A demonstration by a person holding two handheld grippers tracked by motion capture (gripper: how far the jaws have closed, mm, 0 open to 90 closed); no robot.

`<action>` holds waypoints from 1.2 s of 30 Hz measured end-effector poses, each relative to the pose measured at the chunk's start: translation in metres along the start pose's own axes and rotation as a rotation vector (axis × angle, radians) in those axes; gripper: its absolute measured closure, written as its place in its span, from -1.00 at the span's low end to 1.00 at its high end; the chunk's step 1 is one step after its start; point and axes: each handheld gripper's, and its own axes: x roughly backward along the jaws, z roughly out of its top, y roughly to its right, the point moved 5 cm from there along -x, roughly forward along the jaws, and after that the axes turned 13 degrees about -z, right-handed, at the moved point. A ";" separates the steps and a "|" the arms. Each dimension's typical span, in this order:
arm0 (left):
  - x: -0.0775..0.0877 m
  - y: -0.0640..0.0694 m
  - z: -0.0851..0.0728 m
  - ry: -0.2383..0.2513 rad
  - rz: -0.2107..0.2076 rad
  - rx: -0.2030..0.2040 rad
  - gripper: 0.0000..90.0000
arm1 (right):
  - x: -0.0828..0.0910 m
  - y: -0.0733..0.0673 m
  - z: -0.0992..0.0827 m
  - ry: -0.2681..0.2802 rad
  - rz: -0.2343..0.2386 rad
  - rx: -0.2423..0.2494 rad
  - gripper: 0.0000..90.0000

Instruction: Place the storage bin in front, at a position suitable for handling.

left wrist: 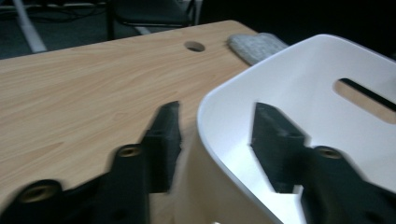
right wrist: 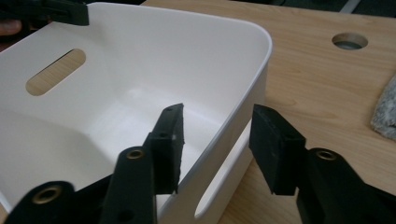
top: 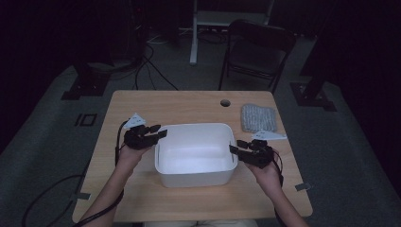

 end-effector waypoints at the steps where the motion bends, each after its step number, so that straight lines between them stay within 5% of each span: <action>1: -0.002 0.000 0.000 -0.009 0.012 -0.002 0.33 | 0.000 0.000 -0.001 -0.002 0.002 -0.004 0.28; 4: -0.006 -0.002 0.001 -0.024 0.045 -0.003 0.63 | -0.002 -0.002 -0.002 -0.019 -0.002 -0.002 0.40; 8: -0.008 0.000 0.001 -0.023 0.077 -0.022 0.75 | -0.002 -0.003 -0.001 -0.024 -0.017 0.010 0.45; 26: 0.008 0.011 -0.010 -0.013 0.132 -0.018 0.75 | -0.013 -0.005 0.014 -0.032 -0.075 0.042 0.69; 36: 0.019 0.017 -0.017 -0.007 0.146 -0.011 0.71 | -0.030 -0.004 0.023 -0.052 -0.056 0.012 0.72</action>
